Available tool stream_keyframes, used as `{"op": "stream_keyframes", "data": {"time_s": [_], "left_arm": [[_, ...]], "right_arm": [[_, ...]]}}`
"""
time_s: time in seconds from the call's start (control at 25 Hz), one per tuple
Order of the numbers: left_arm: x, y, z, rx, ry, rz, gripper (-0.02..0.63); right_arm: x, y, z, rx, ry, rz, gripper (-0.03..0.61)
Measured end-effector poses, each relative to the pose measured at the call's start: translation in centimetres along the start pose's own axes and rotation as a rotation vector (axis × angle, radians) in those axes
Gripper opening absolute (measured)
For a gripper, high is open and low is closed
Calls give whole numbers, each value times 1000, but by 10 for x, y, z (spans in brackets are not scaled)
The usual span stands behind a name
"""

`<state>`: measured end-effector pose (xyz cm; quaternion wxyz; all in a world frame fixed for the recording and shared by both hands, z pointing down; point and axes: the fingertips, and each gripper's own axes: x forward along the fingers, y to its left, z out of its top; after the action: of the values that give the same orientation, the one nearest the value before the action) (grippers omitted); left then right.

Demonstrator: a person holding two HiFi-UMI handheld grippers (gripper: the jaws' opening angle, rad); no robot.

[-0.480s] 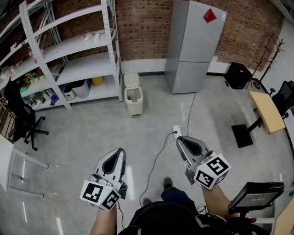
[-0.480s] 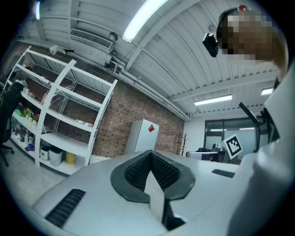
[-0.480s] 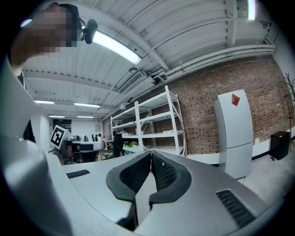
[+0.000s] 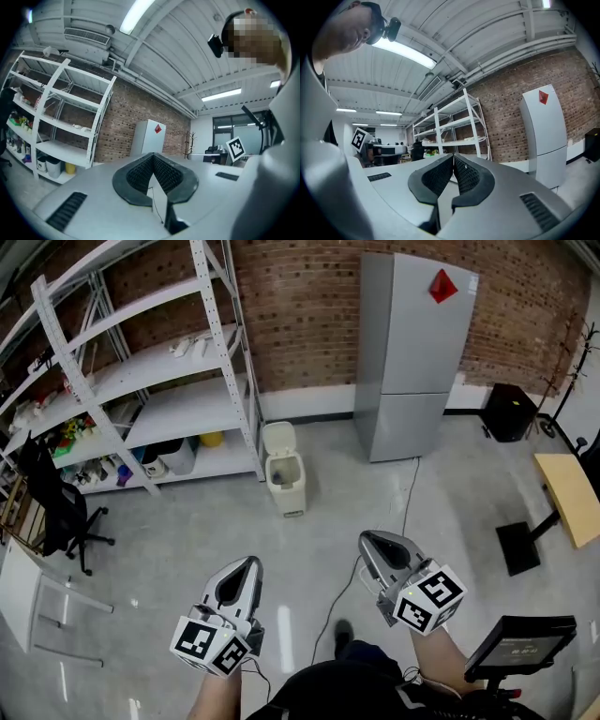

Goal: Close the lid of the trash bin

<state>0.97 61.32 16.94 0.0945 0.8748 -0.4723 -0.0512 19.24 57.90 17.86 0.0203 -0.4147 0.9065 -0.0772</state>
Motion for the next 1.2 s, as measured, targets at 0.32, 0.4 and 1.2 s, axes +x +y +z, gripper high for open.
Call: {"op": "stream_keyframes", "data": {"time_s": [0.32, 0.4, 1.2], "left_arm": [[107, 22, 18, 34, 14, 57, -5], [124, 31, 20, 41, 23, 64, -5], [272, 243, 48, -11, -24, 1, -5]], "right_arm": [[57, -102, 27, 11, -15, 52, 9], [73, -118, 25, 25, -15, 54, 9], [302, -203, 40, 4, 27, -27, 9]]}}
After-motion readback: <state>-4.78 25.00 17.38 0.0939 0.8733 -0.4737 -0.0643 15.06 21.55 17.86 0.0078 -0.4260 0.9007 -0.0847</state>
